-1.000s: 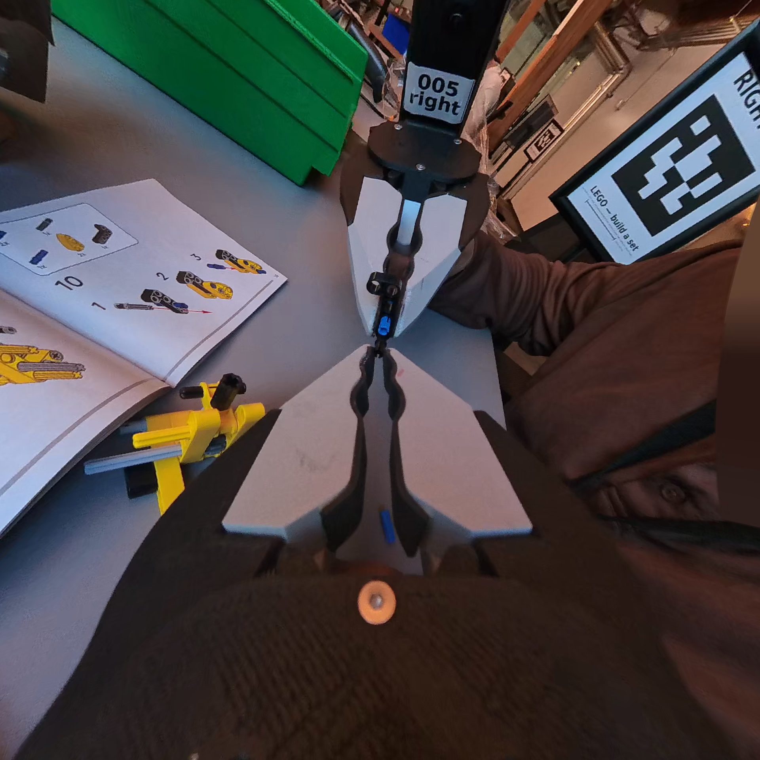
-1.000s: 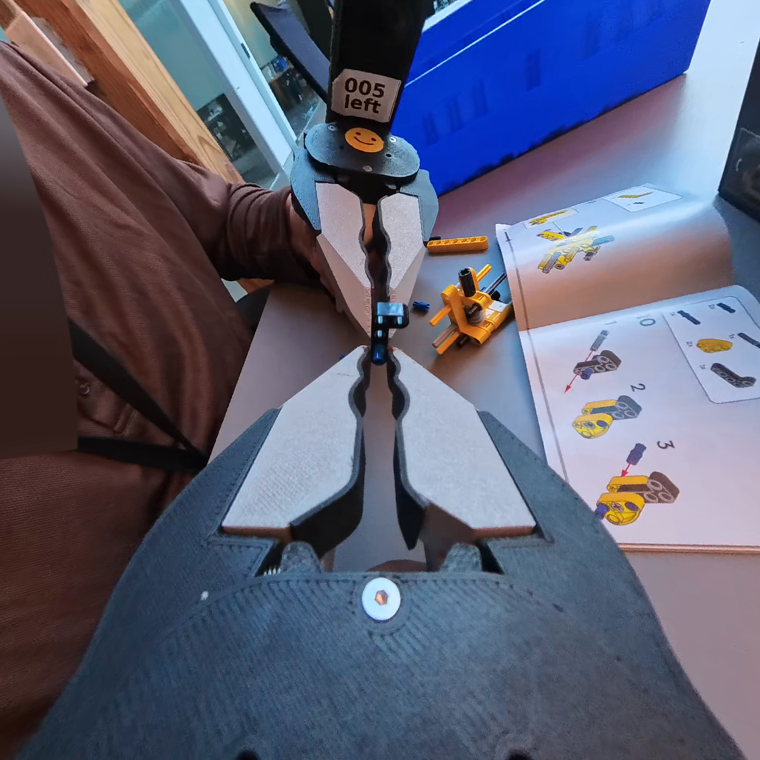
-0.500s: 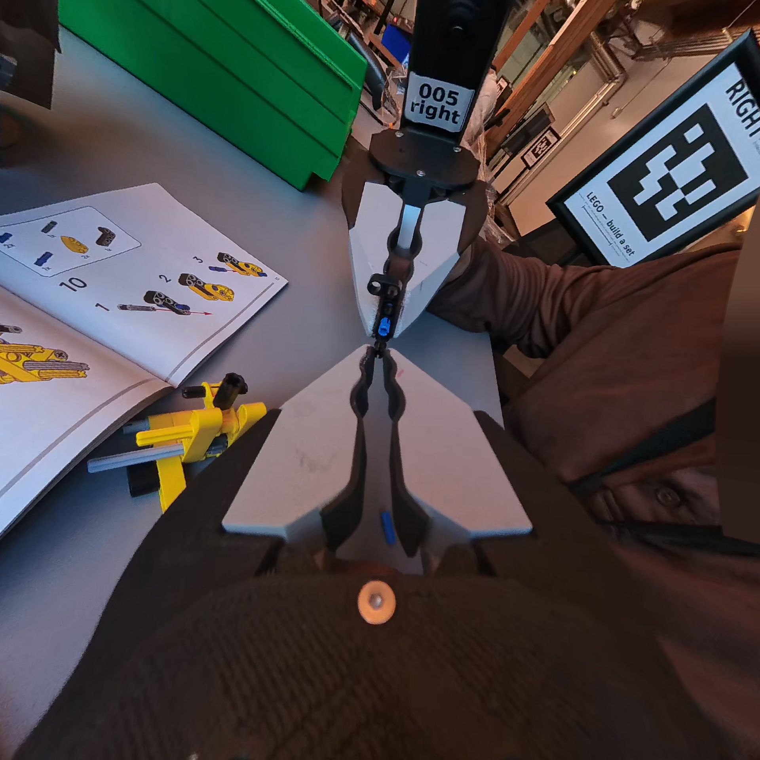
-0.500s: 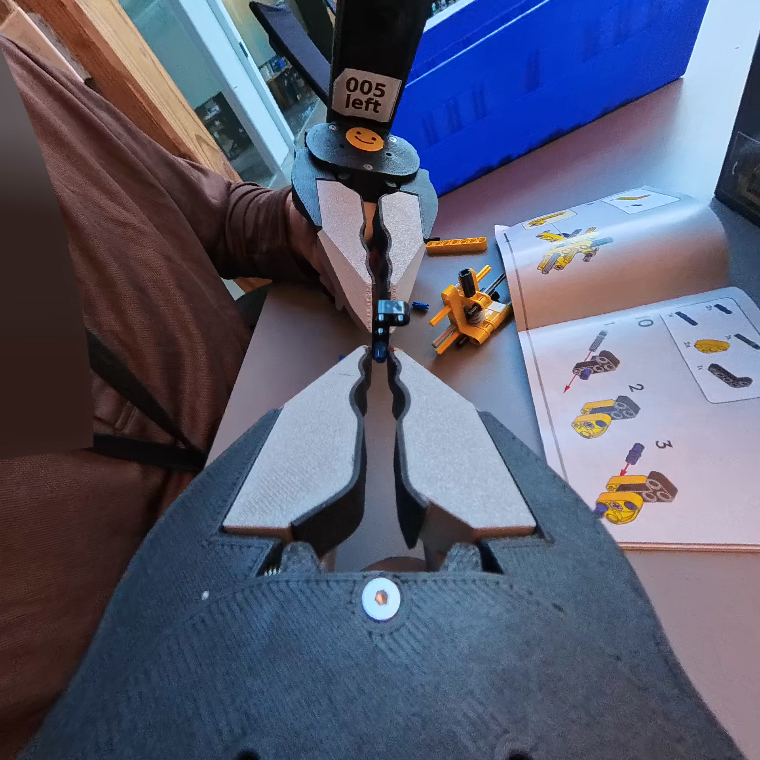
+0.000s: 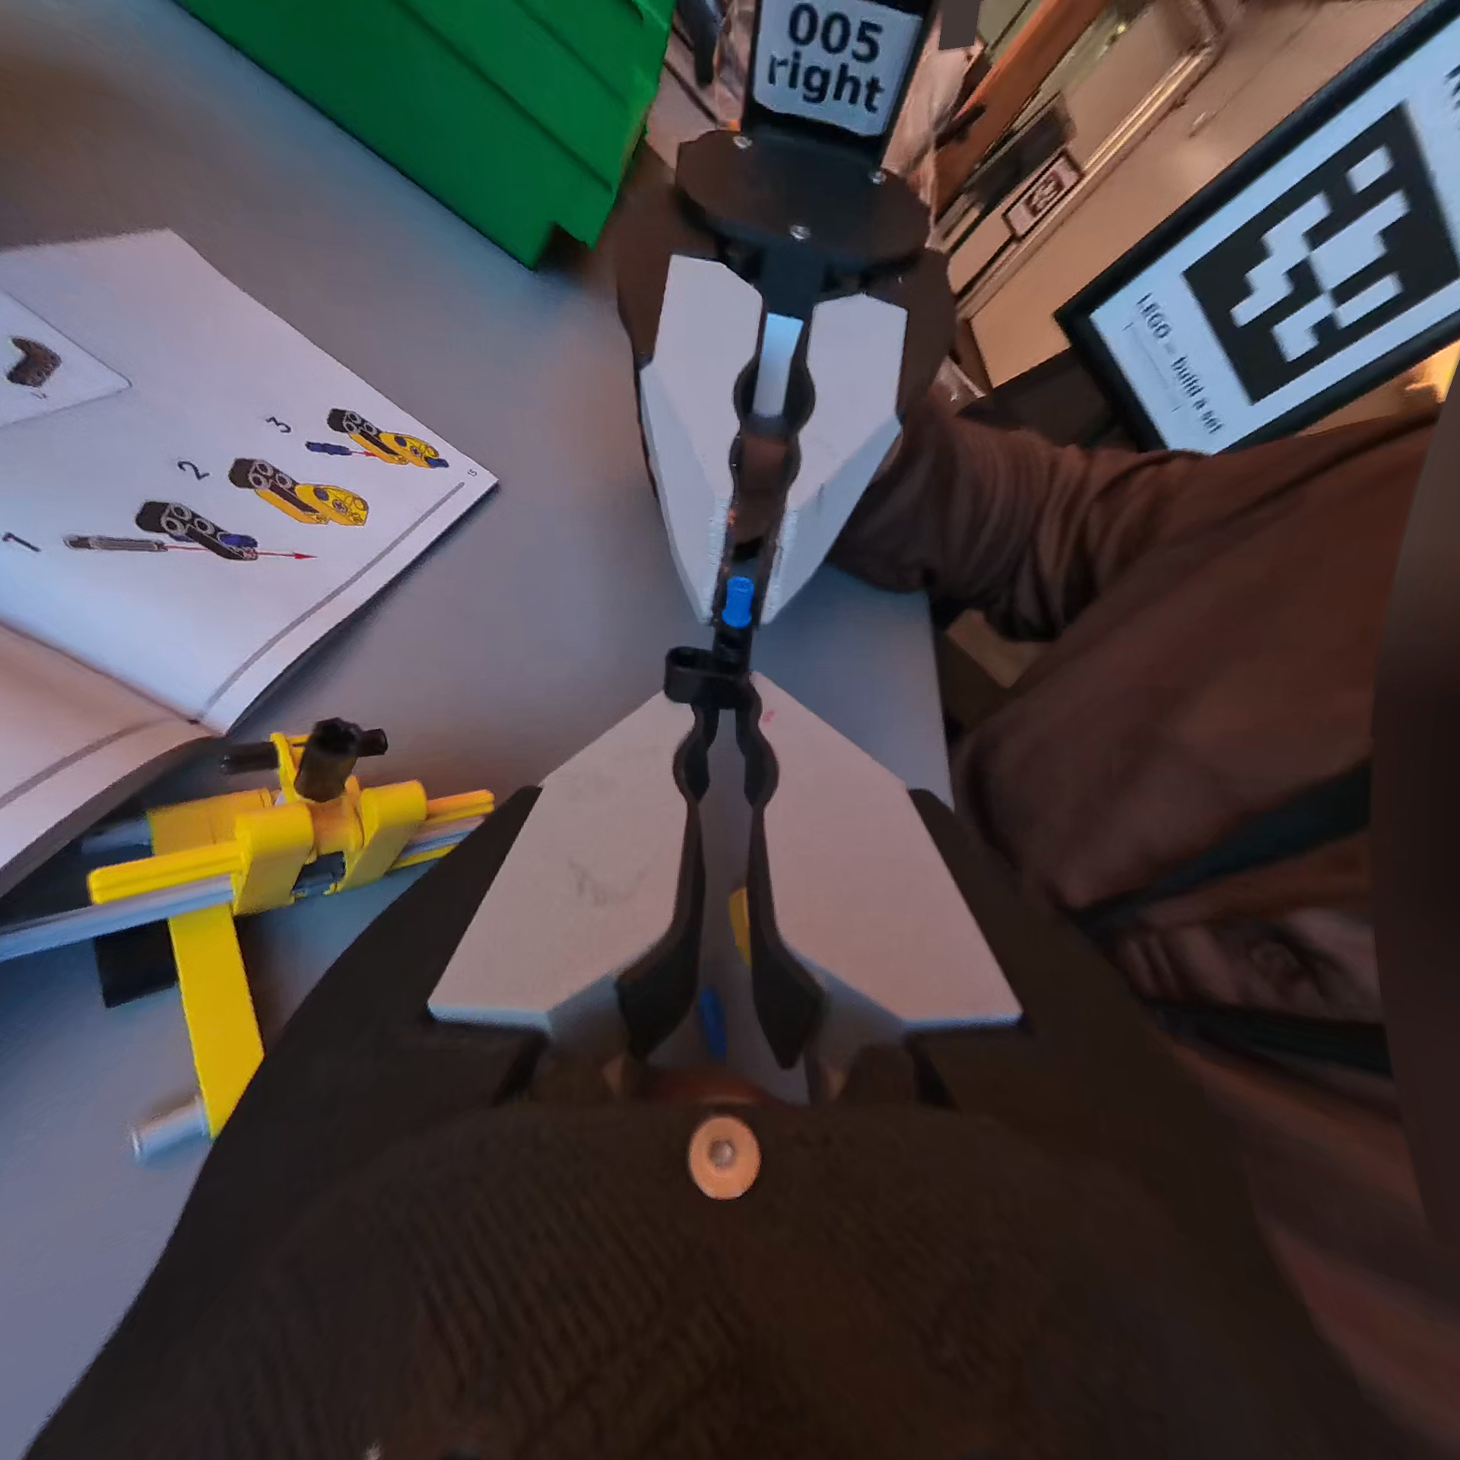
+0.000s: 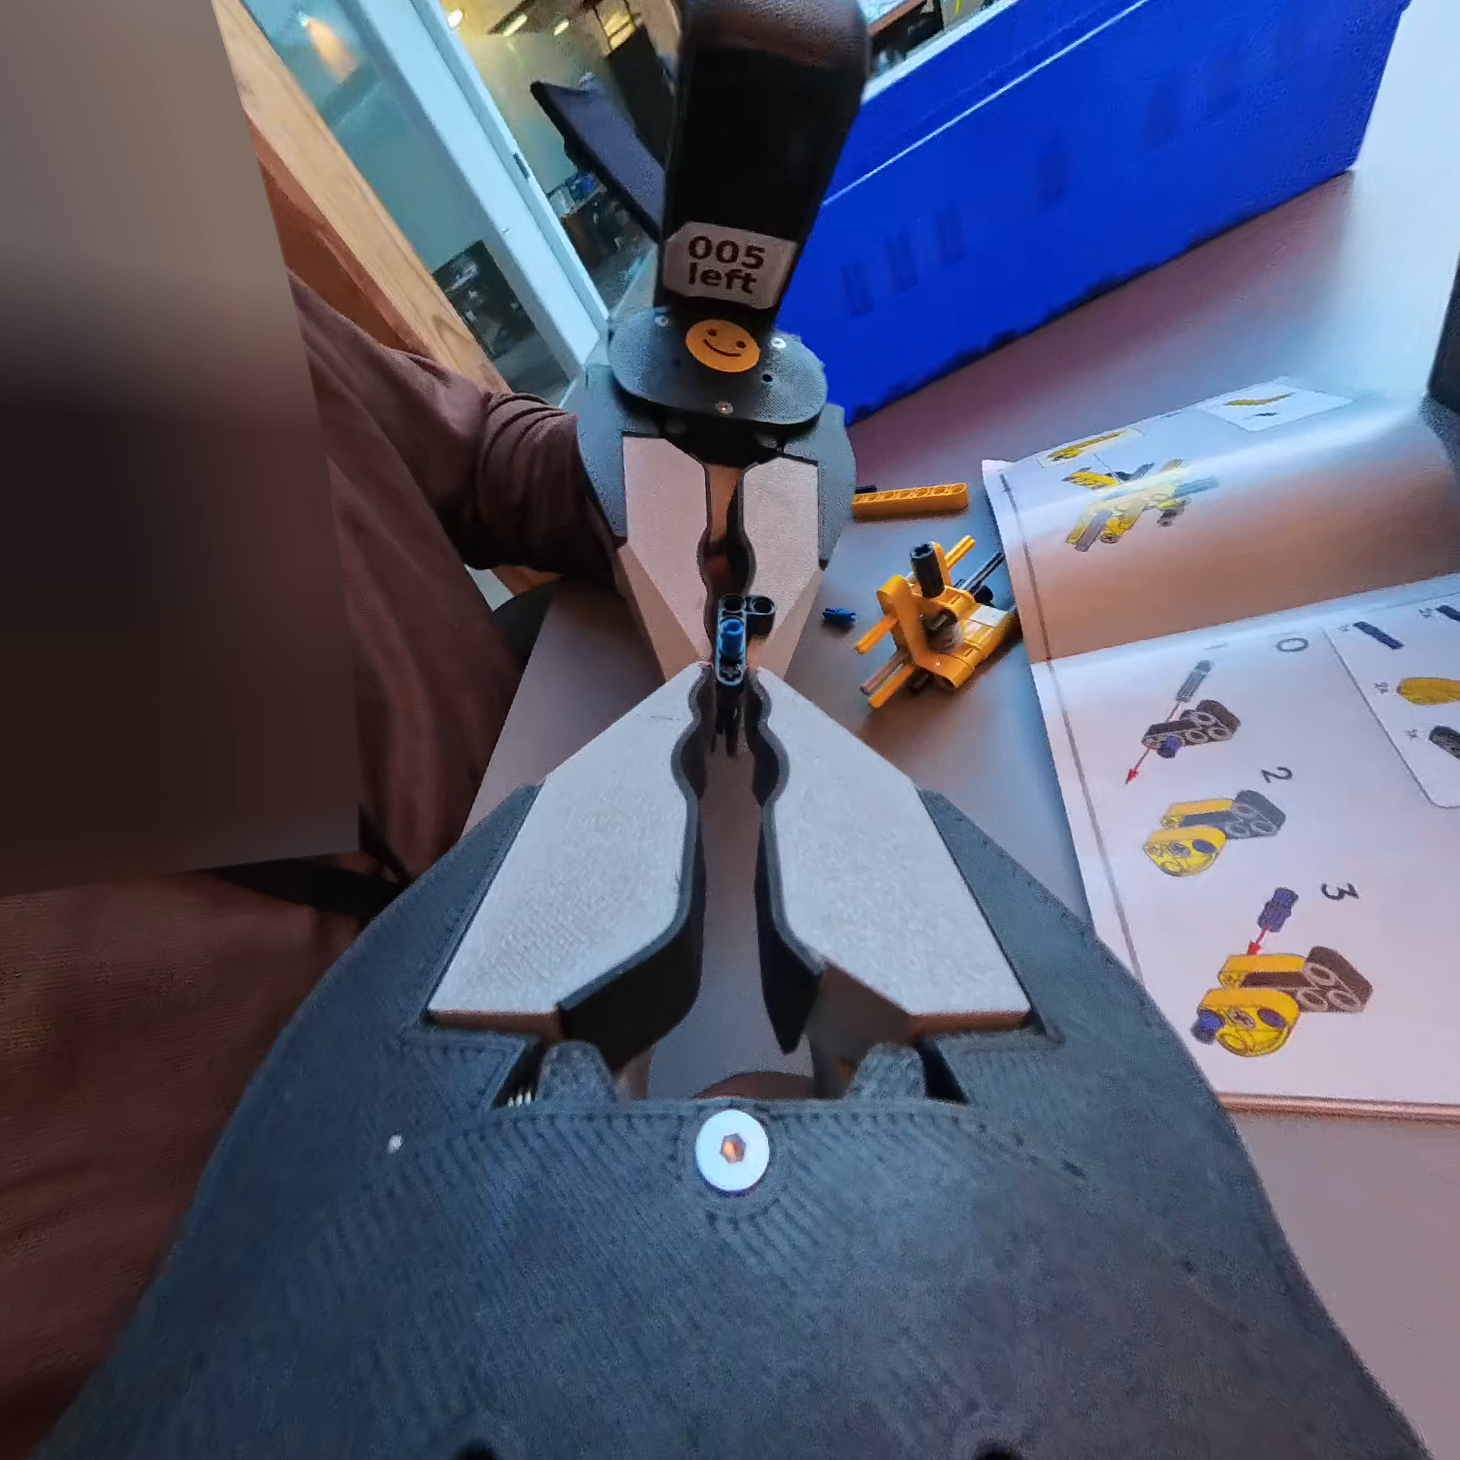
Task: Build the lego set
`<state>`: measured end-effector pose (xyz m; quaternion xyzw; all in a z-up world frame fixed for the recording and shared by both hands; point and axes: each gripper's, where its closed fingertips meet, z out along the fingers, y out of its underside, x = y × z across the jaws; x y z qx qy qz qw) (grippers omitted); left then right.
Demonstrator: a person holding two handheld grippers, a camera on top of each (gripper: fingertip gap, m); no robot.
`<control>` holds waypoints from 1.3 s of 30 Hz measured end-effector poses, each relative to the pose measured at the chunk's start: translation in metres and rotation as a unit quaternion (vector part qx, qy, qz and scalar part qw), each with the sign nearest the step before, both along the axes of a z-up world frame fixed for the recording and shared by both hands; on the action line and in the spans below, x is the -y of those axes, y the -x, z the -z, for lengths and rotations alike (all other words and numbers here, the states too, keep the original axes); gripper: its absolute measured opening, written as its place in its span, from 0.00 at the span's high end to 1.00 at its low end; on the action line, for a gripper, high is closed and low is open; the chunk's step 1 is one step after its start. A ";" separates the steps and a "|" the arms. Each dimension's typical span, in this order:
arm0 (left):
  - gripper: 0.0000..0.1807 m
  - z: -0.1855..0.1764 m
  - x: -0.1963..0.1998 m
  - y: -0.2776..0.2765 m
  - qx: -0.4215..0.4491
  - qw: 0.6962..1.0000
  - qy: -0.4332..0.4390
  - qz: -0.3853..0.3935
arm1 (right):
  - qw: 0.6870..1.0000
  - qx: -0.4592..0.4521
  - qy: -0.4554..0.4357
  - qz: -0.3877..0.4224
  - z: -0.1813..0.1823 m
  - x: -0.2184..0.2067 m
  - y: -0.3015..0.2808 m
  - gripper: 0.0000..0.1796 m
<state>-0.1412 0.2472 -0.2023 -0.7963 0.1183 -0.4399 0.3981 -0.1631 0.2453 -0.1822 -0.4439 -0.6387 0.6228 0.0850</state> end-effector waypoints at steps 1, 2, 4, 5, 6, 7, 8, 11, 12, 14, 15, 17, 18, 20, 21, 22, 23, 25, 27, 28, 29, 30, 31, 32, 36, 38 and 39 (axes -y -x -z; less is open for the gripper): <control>1.00 -0.002 0.000 0.000 0.004 1.000 -0.005 0.000 | 1.000 -0.002 0.002 -0.003 -0.002 0.000 0.000 0.98; 0.99 -0.003 0.000 0.001 0.002 1.000 -0.011 -0.004 | 1.000 0.002 0.007 -0.008 -0.002 -0.002 -0.002 0.98; 0.99 -0.006 -0.003 0.005 0.009 1.000 -0.017 -0.018 | 1.000 0.007 0.012 -0.007 -0.001 -0.009 -0.004 0.98; 0.99 -0.006 -0.004 0.007 0.013 1.000 -0.013 -0.022 | 1.000 0.011 0.012 -0.006 0.001 -0.011 -0.005 0.98; 0.99 -0.005 -0.004 0.009 0.014 1.000 -0.011 -0.025 | 1.000 0.014 0.012 -0.005 0.002 -0.011 -0.005 0.98; 0.99 -0.006 -0.005 0.010 0.015 0.999 -0.011 -0.027 | 1.000 0.014 0.010 -0.005 0.003 -0.012 -0.005 0.98; 0.99 -0.006 -0.005 0.010 0.016 0.999 -0.011 -0.029 | 1.000 0.014 0.006 -0.006 0.003 -0.012 -0.005 0.98; 0.99 -0.007 -0.005 0.011 0.022 0.999 -0.012 -0.030 | 1.000 0.018 0.006 -0.009 0.004 -0.012 -0.006 0.98; 0.99 -0.009 -0.005 0.011 0.028 0.999 -0.014 -0.028 | 1.000 0.018 0.005 -0.011 0.004 -0.012 -0.007 0.98; 0.99 -0.010 -0.004 0.011 0.035 0.999 -0.015 -0.025 | 1.000 0.019 0.008 -0.013 0.004 -0.011 -0.007 0.98; 0.99 -0.011 -0.004 0.011 0.038 0.999 -0.014 -0.023 | 1.000 0.020 0.011 -0.014 0.004 -0.011 -0.007 0.98; 0.99 -0.013 -0.004 0.010 0.043 0.999 -0.019 -0.020 | 1.000 0.018 0.020 -0.015 0.002 -0.010 -0.007 0.98; 0.99 -0.014 -0.004 0.009 0.048 0.998 -0.023 -0.020 | 0.999 0.018 0.025 -0.015 0.002 -0.009 -0.007 0.98; 0.99 -0.015 -0.004 0.008 0.051 0.998 -0.021 -0.016 | 0.999 0.016 0.021 -0.018 0.002 -0.008 -0.007 0.98; 0.99 -0.016 -0.003 0.008 0.054 0.998 -0.024 -0.015 | 1.000 0.012 0.021 -0.017 0.001 -0.008 -0.007 0.98; 0.99 -0.016 -0.003 0.008 0.054 0.998 -0.025 -0.014 | 1.000 0.010 0.020 -0.017 0.000 -0.007 -0.008 0.98; 0.99 -0.016 -0.003 0.009 0.050 0.998 -0.027 -0.016 | 1.000 0.009 0.018 -0.017 0.000 -0.007 -0.008 0.98; 0.99 -0.015 -0.004 0.008 0.036 0.999 -0.036 -0.019 | 1.000 0.010 0.018 -0.018 0.000 -0.007 -0.008 0.98; 0.99 -0.012 -0.003 0.007 0.002 0.999 -0.044 -0.015 | 1.000 0.013 -0.001 -0.024 0.004 -0.006 -0.010 0.98; 0.99 -0.010 -0.002 0.007 -0.023 0.998 -0.052 -0.010 | 0.999 0.012 -0.016 -0.027 0.006 -0.005 -0.010 0.98; 0.99 -0.007 -0.001 0.007 -0.054 0.997 -0.062 -0.008 | 0.999 0.011 -0.033 -0.026 0.008 -0.004 -0.010 0.98; 0.99 -0.004 -0.001 0.007 -0.088 0.993 -0.072 -0.005 | 0.998 0.012 -0.054 -0.026 0.012 -0.003 -0.010 0.98; 0.99 0.000 0.000 0.008 -0.118 0.990 -0.079 -0.001 | 0.997 0.011 -0.078 -0.028 0.015 -0.002 -0.010 0.98; 0.99 0.003 0.002 0.007 -0.136 0.987 -0.081 0.004 | 0.994 0.008 -0.102 -0.032 0.019 0.000 -0.011 0.98; 1.00 0.008 0.006 0.006 -0.138 0.988 -0.067 0.023 | 0.988 0.009 -0.150 -0.045 0.028 0.005 -0.014 0.98; 1.00 0.011 0.007 0.005 -0.142 0.988 -0.059 0.030 | 0.986 0.015 -0.160 -0.050 0.031 0.006 -0.015 0.98; 1.00 0.013 0.008 0.004 -0.148 0.987 -0.055 0.036 | 0.984 0.019 -0.167 -0.055 0.034 0.007 -0.016 0.98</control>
